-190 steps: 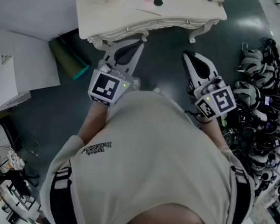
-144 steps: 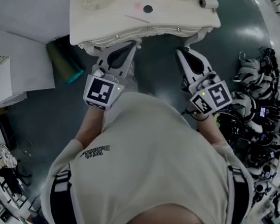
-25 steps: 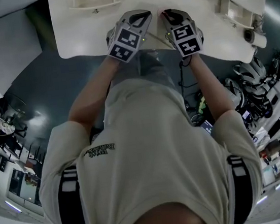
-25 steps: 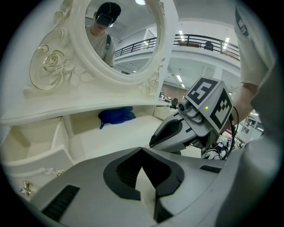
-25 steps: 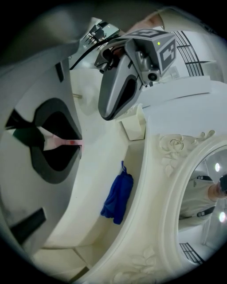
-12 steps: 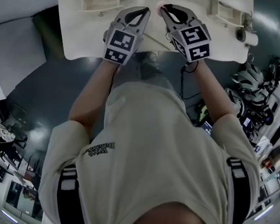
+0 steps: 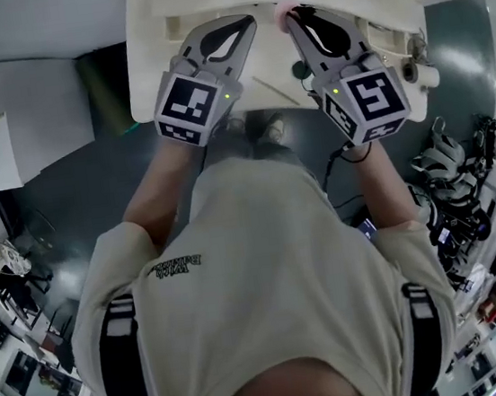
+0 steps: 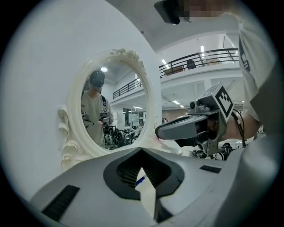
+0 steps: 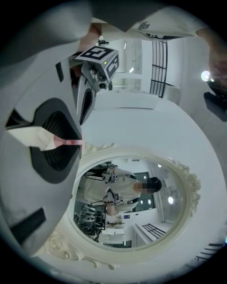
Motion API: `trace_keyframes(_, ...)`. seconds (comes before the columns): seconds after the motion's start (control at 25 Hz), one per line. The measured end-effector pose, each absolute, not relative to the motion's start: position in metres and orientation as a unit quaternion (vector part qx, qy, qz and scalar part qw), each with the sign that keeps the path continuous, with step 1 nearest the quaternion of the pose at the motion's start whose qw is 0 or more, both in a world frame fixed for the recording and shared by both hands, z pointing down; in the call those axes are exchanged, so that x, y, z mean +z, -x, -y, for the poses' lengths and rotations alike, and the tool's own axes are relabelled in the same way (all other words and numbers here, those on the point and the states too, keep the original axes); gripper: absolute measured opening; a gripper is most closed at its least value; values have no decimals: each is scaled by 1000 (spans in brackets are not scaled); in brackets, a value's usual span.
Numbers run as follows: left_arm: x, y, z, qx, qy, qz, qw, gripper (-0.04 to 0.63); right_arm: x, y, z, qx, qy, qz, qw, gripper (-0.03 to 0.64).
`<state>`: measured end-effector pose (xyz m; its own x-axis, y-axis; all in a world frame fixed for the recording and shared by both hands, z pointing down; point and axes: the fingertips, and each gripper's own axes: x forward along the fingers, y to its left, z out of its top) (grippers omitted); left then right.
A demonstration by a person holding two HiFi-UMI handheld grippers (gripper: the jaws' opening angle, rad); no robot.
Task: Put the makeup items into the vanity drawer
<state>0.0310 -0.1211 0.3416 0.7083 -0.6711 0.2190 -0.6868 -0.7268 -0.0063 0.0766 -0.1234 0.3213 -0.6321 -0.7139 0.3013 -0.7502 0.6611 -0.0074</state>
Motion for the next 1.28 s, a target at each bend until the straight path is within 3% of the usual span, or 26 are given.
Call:
trace_keyframes(0.36,256,-23,83,43,-927,372,-14,14,229,-100,65,16,-430,902,42,41)
trace_keyframes(0.56,236,-34,54,19,-934,354,-40,14,217,-118,34,47,-439,897,-18,40)
trace_keyframes(1.28,243,-49,6,33,-939,339,-35,14,232,-122,-11,73,-425,902,-23,40)
